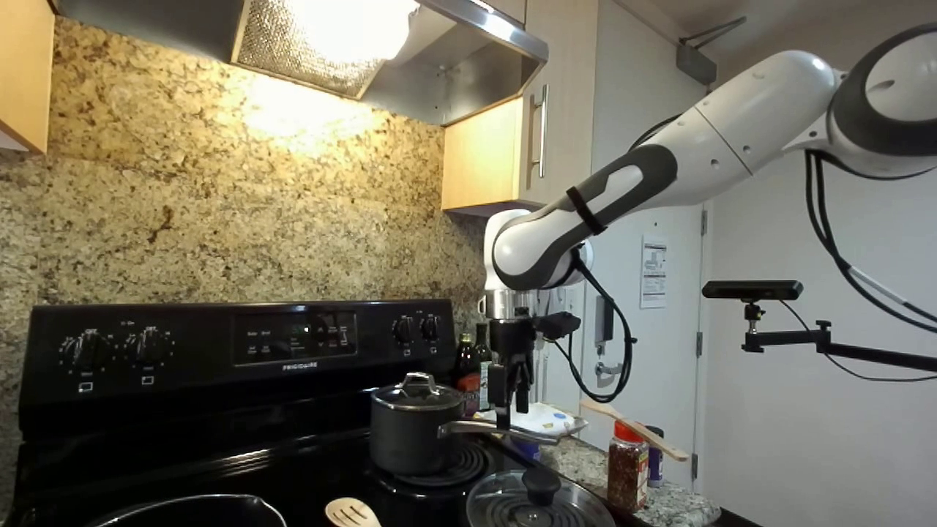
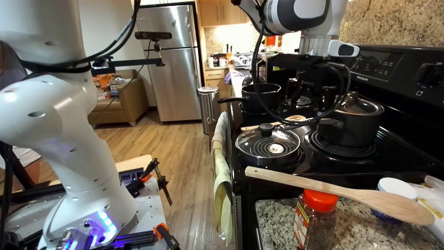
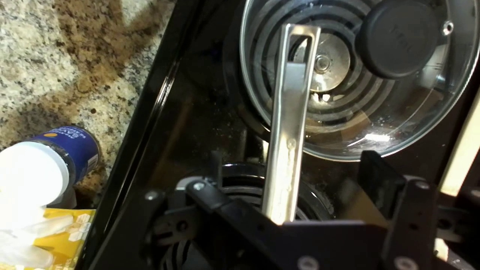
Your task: Pick up the the wooden spoon from the stove and put it on top of the container on the countertop.
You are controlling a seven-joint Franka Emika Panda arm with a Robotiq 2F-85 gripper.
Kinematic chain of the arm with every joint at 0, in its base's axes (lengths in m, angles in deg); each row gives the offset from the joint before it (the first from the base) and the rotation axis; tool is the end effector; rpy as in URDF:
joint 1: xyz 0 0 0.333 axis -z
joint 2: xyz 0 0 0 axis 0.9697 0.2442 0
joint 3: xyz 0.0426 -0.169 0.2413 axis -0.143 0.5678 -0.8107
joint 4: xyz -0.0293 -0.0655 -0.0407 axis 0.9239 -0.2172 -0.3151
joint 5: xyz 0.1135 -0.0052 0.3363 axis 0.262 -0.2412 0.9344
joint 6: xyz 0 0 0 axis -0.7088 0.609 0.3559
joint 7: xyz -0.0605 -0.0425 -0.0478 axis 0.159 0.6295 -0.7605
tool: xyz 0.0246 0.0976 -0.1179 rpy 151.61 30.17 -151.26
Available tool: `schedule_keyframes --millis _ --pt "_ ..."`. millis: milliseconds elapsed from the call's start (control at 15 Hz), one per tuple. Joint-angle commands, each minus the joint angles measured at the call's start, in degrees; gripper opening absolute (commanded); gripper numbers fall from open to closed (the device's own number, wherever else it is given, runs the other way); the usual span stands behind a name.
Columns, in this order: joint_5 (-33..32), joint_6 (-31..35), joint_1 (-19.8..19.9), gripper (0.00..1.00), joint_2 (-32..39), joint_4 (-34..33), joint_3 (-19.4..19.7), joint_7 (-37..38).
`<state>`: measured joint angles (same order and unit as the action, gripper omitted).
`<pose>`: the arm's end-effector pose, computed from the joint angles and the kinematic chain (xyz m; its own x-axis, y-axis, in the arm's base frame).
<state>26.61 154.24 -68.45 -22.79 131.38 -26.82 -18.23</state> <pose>0.5453 -0.1250 0.3247 0.9976 -0.0210 -0.0655 -0.0211 -0.9998 -0.0012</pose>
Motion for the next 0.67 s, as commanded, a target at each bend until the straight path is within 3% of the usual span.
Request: schedule_keyframes --millis 0,133,200,333,467,533,600 --pt "1.78 -2.02 0.91 0.62 1.31 -2.55 -0.57 -2.47" --pt "1.75 -2.28 0.96 0.48 1.72 -2.92 -0.55 -2.49" --pt "1.80 -2.34 1.00 0.88 1.81 -3.02 -0.55 -2.39" --pt "1.27 -2.17 0.85 0.88 1.63 -2.42 -0.41 -1.44" --pt "2.54 -2.75 1.15 0.98 -0.16 -1.74 -0.40 -1.03" --pt "0.18 -1.00 0.40 0.81 0.91 -1.40 -0.24 0.04" --pt "0.57 -1.06 0.49 0.86 0.74 -1.41 -0.22 0.03"
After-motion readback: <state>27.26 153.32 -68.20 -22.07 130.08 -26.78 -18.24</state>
